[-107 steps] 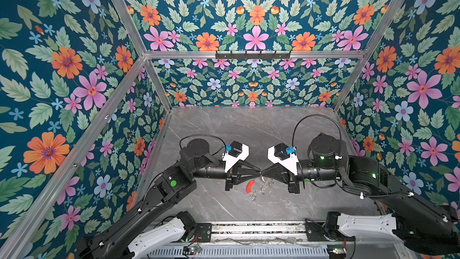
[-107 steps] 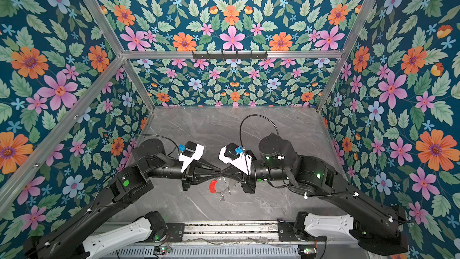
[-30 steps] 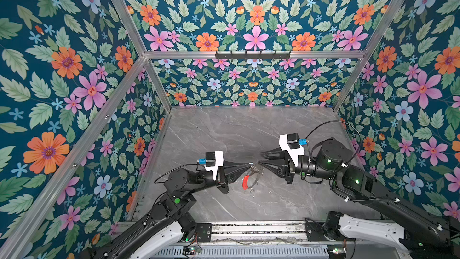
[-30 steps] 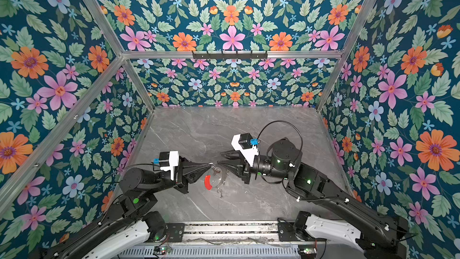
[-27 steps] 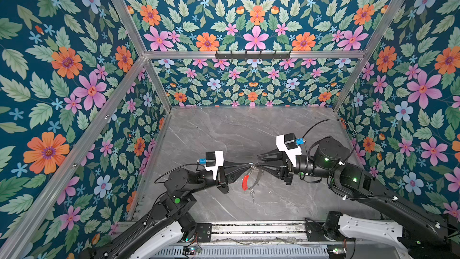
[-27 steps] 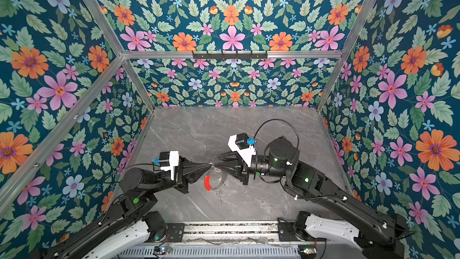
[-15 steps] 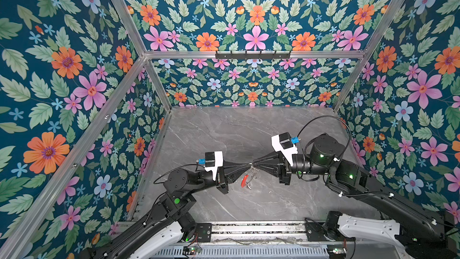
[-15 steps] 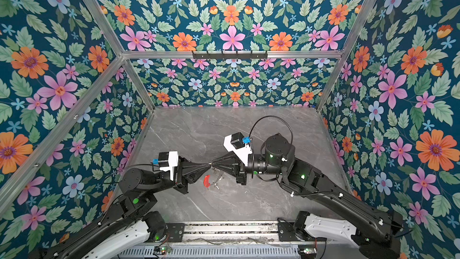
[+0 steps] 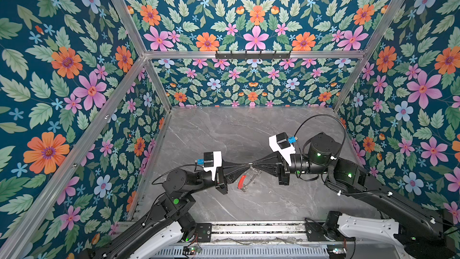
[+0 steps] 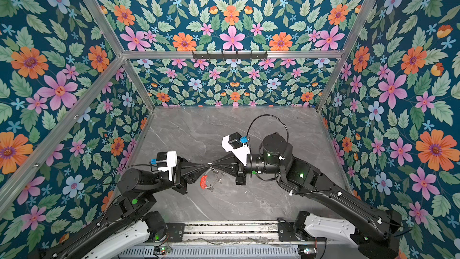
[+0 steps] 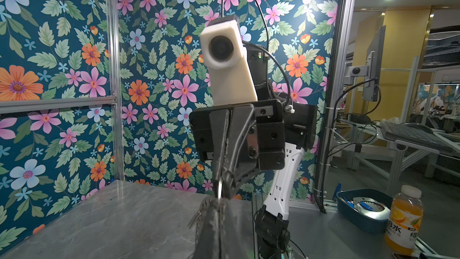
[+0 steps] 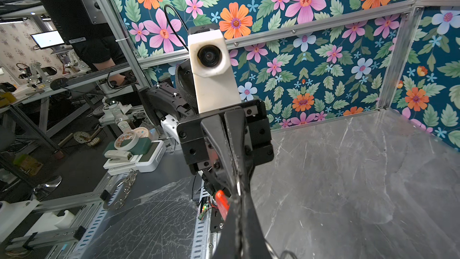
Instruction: Remove the keys from the keyring
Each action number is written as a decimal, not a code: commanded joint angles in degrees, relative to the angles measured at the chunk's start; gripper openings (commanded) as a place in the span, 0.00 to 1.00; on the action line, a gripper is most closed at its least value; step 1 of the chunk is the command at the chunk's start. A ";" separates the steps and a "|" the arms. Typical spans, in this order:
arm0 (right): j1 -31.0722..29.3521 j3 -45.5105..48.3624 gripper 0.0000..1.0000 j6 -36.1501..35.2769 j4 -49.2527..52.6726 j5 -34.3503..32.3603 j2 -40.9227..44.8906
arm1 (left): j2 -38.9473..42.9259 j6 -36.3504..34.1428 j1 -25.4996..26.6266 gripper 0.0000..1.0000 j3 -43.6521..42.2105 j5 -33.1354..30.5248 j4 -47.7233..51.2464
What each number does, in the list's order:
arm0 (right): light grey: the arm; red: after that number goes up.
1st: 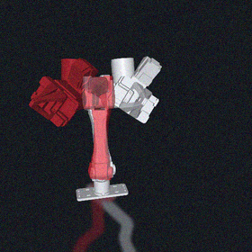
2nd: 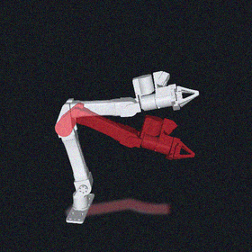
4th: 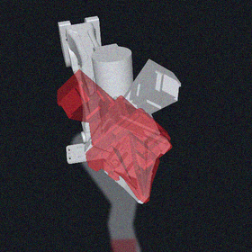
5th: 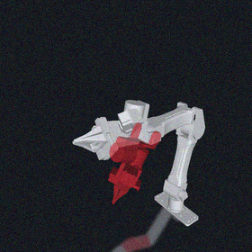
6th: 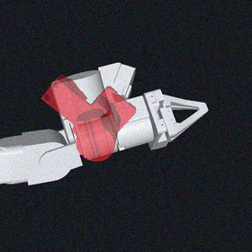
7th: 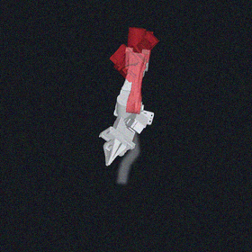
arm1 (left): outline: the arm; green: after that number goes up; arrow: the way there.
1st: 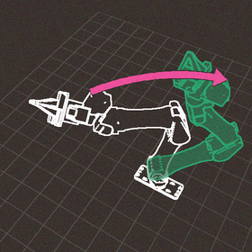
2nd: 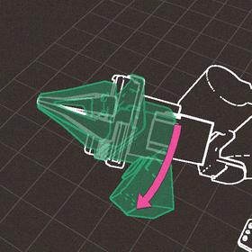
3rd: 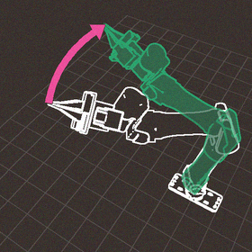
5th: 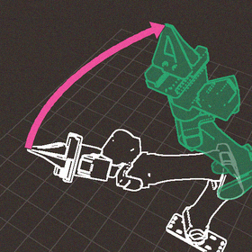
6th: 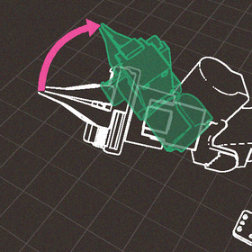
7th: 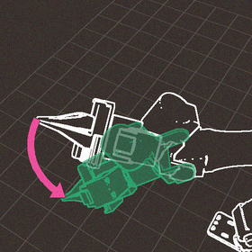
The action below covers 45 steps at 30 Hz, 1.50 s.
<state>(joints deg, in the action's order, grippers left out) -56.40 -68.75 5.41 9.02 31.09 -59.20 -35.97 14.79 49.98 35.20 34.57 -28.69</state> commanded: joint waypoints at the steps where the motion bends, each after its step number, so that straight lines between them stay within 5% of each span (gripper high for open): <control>1: -0.07 -0.96 0.00 0.47 0.89 0.92 -0.04 | -0.16 -0.55 -0.05 0.00 1.12 -0.56 -0.22; 3: 0.04 -2.00 0.00 0.10 3.07 0.83 -0.13 | 0.22 -0.93 -0.05 0.01 1.83 -1.27 2.21; 7: 0.36 -5.95 0.00 -2.18 12.47 -0.18 -0.77 | 1.80 -3.51 -0.05 0.40 4.07 -2.57 11.74; 12: 0.54 -13.65 0.00 -6.93 28.18 -2.07 -3.68 | -0.07 -7.63 -0.01 0.51 10.66 0.03 26.82; 21: 0.58 -23.22 0.00 -11.16 44.66 -3.57 -10.31 | -9.80 -10.22 -0.05 0.49 20.95 7.45 40.59; 28: 0.54 -24.74 0.00 -12.15 47.03 -4.28 -11.15 | -13.28 -12.03 0.00 0.35 25.49 9.33 48.20; 45: 0.57 -26.37 0.00 -12.73 47.83 -2.57 -12.96 | -17.74 -14.87 0.00 0.35 27.73 12.49 52.51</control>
<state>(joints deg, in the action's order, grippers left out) -55.81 -95.07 -6.81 57.52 27.49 -72.25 -53.47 1.06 49.93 62.81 45.50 24.08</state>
